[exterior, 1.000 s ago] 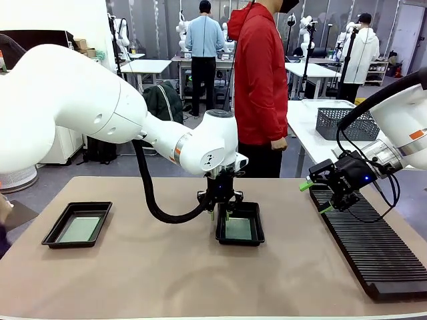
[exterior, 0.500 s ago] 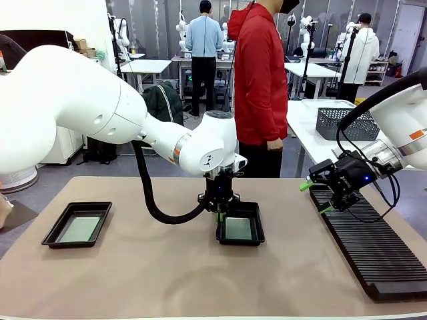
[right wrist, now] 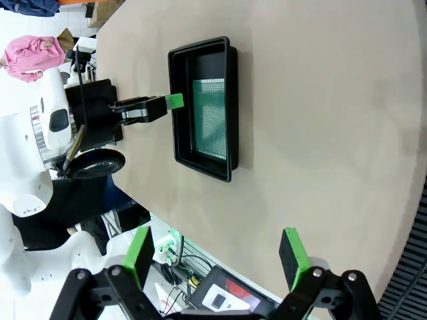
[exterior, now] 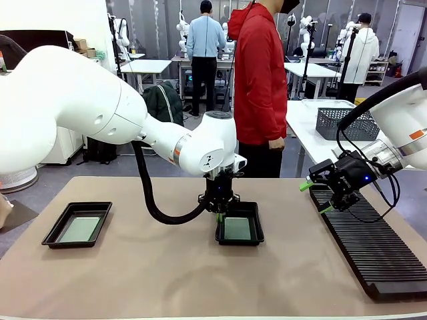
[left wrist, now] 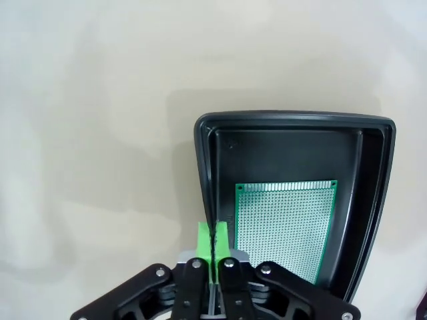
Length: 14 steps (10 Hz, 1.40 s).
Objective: Inspect and transfer BCBs to ESD trays.
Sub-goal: Pick up the ESD tray and place it on the left side of the table.
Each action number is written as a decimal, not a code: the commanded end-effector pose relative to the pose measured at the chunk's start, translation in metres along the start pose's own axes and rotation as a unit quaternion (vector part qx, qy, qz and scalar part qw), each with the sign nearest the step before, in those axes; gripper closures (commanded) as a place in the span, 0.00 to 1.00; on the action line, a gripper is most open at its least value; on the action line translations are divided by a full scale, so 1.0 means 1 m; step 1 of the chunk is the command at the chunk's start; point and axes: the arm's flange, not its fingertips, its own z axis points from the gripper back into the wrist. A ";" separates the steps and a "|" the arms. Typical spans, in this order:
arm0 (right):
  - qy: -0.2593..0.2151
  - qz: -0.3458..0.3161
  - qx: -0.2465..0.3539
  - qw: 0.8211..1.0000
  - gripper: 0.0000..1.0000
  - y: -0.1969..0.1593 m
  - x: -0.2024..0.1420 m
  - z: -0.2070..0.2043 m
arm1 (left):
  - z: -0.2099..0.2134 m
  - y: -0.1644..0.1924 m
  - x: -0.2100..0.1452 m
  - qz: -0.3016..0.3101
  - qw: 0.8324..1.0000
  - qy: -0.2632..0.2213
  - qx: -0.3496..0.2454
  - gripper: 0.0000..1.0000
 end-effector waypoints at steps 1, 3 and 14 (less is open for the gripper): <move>-0.004 -0.010 -0.008 1.000 0.00 0.002 0.001 0.000 | -0.003 0.006 -0.006 0.004 1.000 0.002 -0.017 1.00; -0.004 -0.010 -0.008 1.000 0.00 0.002 0.001 0.000 | 0.004 0.014 -0.010 0.011 0.999 -0.002 -0.043 1.00; -0.004 -0.010 -0.008 1.000 0.00 0.002 0.001 0.000 | 0.017 0.091 -0.007 0.000 0.968 -0.008 -0.251 1.00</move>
